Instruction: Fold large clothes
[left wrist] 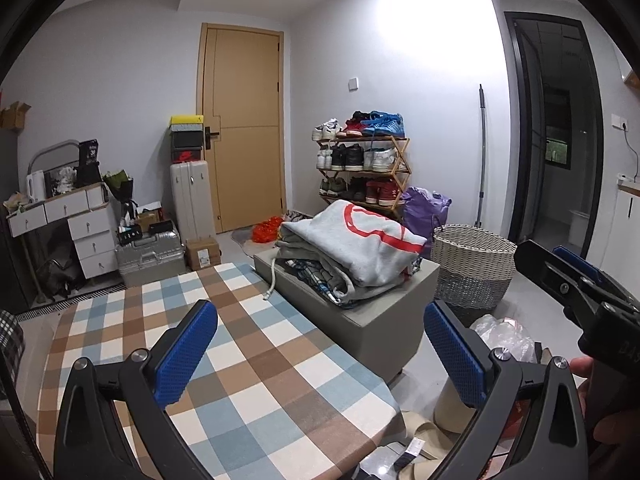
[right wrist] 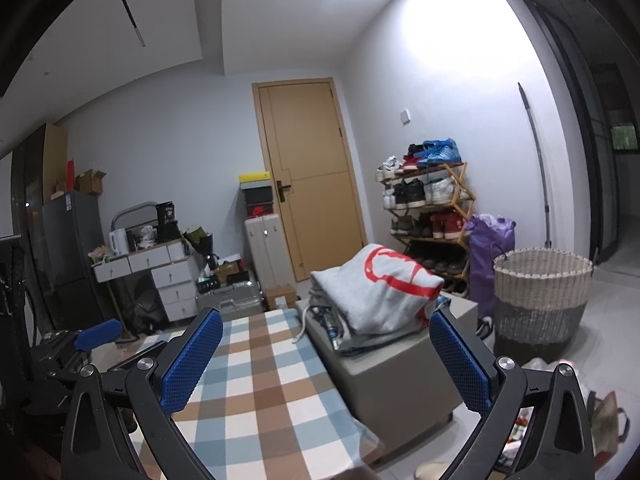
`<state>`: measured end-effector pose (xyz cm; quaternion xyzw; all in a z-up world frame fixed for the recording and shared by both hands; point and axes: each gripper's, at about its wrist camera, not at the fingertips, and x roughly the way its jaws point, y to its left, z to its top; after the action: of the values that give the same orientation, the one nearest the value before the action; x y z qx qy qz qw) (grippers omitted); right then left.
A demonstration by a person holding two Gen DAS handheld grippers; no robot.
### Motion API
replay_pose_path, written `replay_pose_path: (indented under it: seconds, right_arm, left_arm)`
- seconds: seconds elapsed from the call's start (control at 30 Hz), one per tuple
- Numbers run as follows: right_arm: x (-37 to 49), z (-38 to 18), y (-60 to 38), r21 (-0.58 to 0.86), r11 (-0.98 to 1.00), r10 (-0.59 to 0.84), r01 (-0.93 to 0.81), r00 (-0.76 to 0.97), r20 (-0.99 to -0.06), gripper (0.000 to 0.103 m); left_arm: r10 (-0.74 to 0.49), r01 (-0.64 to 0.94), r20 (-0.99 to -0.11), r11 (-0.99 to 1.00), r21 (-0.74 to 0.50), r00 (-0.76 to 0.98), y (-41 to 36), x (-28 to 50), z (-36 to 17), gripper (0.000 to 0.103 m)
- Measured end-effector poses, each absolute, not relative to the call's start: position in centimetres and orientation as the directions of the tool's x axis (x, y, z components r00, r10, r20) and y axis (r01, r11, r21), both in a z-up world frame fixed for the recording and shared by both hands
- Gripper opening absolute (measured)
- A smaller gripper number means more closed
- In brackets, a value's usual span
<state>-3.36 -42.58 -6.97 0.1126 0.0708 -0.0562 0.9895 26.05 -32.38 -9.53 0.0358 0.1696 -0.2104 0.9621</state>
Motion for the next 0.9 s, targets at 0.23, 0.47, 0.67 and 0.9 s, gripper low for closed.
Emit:
replay_pose_path:
  seconds: [0.23, 0.47, 0.67, 0.9]
  right_arm:
    - [-3.22, -7.09, -42.5, 0.215, 0.969, -0.091, 0.123, 0.984, -0.154, 0.103]
    - [-3.25, -7.01, -42.28, 0.212, 0.97, -0.091, 0.121, 0.985, -0.15, 0.103]
    - [-3.39, -7.09, -42.18, 0.216, 0.969, -0.085, 0.117, 0.985, -0.153, 0.103]
    - [-3.38, -7.24, -42.08, 0.215, 0.97, -0.083, 0.116, 0.984, -0.156, 0.103]
  left_arm:
    - [-0.394, 0.417, -0.356, 0.909, -0.011, 0.848, -32.44, 26.2, -9.63, 0.101]
    - [-0.398, 0.424, -0.359, 0.905, -0.005, 0.844, -32.59, 26.05, -9.5, 0.101]
    - [-0.396, 0.423, -0.36, 0.906, -0.004, 0.845, -32.53, 26.03, -9.5, 0.101]
    - [-0.395, 0.424, -0.359, 0.905, 0.003, 0.846, -32.61, 26.08, -9.49, 0.101]
